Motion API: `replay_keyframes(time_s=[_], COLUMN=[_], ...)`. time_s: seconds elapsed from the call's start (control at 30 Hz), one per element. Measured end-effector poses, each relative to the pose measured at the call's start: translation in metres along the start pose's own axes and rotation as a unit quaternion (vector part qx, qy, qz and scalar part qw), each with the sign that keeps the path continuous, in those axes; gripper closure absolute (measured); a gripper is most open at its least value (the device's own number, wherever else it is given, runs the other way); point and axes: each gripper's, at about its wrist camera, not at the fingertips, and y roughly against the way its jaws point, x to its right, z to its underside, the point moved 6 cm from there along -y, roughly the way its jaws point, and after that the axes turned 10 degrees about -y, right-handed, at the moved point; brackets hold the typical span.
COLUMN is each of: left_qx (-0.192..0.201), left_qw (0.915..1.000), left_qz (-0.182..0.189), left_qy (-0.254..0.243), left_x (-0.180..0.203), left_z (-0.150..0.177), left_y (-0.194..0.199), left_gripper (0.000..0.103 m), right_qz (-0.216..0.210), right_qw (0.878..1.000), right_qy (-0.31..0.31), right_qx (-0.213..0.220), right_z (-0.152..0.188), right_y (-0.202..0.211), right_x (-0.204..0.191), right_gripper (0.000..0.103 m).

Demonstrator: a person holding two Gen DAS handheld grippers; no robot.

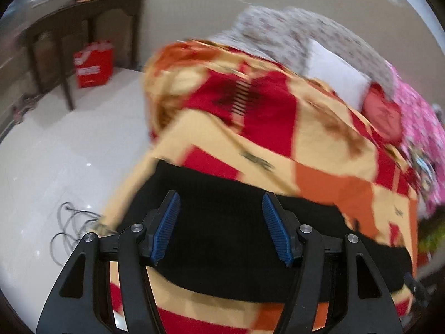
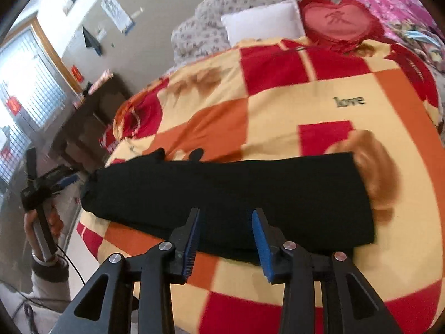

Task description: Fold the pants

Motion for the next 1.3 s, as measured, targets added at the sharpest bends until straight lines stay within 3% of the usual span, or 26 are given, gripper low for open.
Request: replay_keyframes(time_s=[0.07, 0.17, 0.2, 0.3, 0.37, 0.43, 0.53, 0.67, 0.87, 1.07, 1.2, 1.3], left_qx=[-0.017, -0.046, -0.050, -0.066, -0.071, -0.076, -0.084, -0.091, -0.098, -0.106, -0.101, -0.095], left_qw=[0.9996, 0.9973, 0.9965, 0.9925, 0.9896, 0.9863, 0.9820, 0.9828, 0.9860, 0.9849, 0.9849, 0.9853], left_qz=[0.017, 0.042, 0.046, 0.060, 0.077, 0.094, 0.109, 0.097, 0.090, 0.098, 0.097, 0.097], left_qy=[-0.011, -0.040, -0.049, -0.083, -0.099, -0.112, -0.129, -0.128, -0.101, -0.096, -0.102, -0.104], left_x=[0.018, 0.052, 0.060, 0.088, 0.104, 0.118, 0.131, 0.129, 0.110, 0.110, 0.112, 0.113], left_z=[0.005, 0.018, 0.022, 0.033, 0.038, 0.043, 0.050, 0.051, 0.049, 0.049, 0.046, 0.043], left_y=[-0.011, -0.024, -0.027, -0.031, -0.031, -0.030, -0.029, -0.034, -0.038, -0.040, -0.036, -0.031], left_gripper=[0.041, 0.041, 0.041, 0.041, 0.041, 0.041, 0.041, 0.041, 0.041, 0.041, 0.041, 0.041], right_qz=[0.040, 0.074, 0.063, 0.067, 0.069, 0.041, 0.034, 0.027, 0.014, 0.028, 0.015, -0.024], right_qw=[0.999, 0.996, 0.997, 0.995, 0.996, 0.998, 0.998, 0.989, 0.961, 0.938, 0.950, 0.958], right_qy=[-0.026, -0.039, -0.035, -0.040, -0.031, -0.026, 0.036, 0.146, 0.274, 0.343, 0.307, 0.273], right_qx=[-0.001, -0.041, -0.031, -0.056, -0.040, -0.041, -0.031, -0.016, -0.043, -0.048, -0.056, -0.083], right_z=[0.000, 0.016, 0.019, 0.029, 0.029, 0.031, 0.033, 0.036, 0.055, 0.058, 0.042, 0.044], right_y=[-0.005, -0.014, -0.009, 0.002, 0.013, 0.016, 0.007, -0.018, -0.063, -0.099, -0.104, -0.098], right_x=[0.022, 0.049, 0.049, 0.053, 0.051, 0.042, 0.013, -0.032, -0.086, -0.100, -0.097, -0.101], right_gripper=[0.067, 0.067, 0.067, 0.067, 0.066, 0.065, 0.065, 0.065, 0.065, 0.070, 0.087, 0.095])
